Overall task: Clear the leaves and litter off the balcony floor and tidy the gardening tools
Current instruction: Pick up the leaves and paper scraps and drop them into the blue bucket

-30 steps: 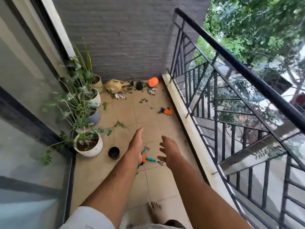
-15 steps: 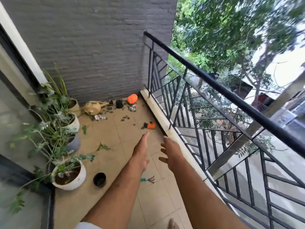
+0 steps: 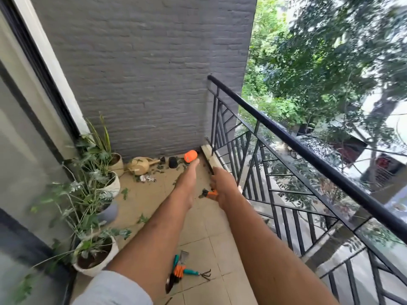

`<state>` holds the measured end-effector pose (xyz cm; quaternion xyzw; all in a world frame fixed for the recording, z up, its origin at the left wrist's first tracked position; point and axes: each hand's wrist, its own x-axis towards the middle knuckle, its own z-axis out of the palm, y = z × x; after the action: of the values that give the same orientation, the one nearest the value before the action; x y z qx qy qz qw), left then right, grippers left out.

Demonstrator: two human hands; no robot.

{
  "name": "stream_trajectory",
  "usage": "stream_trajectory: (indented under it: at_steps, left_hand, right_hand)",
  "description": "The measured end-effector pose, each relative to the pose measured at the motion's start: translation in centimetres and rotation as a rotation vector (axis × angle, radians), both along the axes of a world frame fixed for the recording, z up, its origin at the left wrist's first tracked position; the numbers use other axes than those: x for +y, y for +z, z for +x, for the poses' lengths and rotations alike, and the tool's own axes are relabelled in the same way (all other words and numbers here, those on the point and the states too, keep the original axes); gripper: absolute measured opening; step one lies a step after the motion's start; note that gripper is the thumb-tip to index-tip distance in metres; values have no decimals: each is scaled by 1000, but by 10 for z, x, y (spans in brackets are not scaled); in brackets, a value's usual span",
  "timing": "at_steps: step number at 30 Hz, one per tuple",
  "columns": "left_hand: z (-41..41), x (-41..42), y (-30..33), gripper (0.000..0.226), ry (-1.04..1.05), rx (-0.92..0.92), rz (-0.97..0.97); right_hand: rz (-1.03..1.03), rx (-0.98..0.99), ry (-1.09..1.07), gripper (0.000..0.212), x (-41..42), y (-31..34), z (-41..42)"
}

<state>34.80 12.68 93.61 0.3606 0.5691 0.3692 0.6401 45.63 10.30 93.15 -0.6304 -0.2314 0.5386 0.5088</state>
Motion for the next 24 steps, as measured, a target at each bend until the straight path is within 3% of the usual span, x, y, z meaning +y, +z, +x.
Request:
stream_trajectory:
  at_steps: [6, 9, 14, 19, 24]
  left_hand:
    - [17, -1, 5, 74, 33, -3, -20]
    - [20, 1, 0, 75, 100, -17, -46]
    - [16, 23, -26, 94, 130, -33, -69]
    - [5, 51, -8, 74, 181, 52, -64]
    - [-19, 107, 12, 72, 277, 44, -13]
  right_hand:
    - [-31, 32, 86, 28, 12, -4, 27]
    - [-43, 30, 136, 22, 19, -11, 37]
    - [-61, 39, 196, 20, 39, -17, 43]
    - [-44, 59, 251, 19, 81, -9, 29]
    - [12, 19, 313, 24, 150, 10, -4]
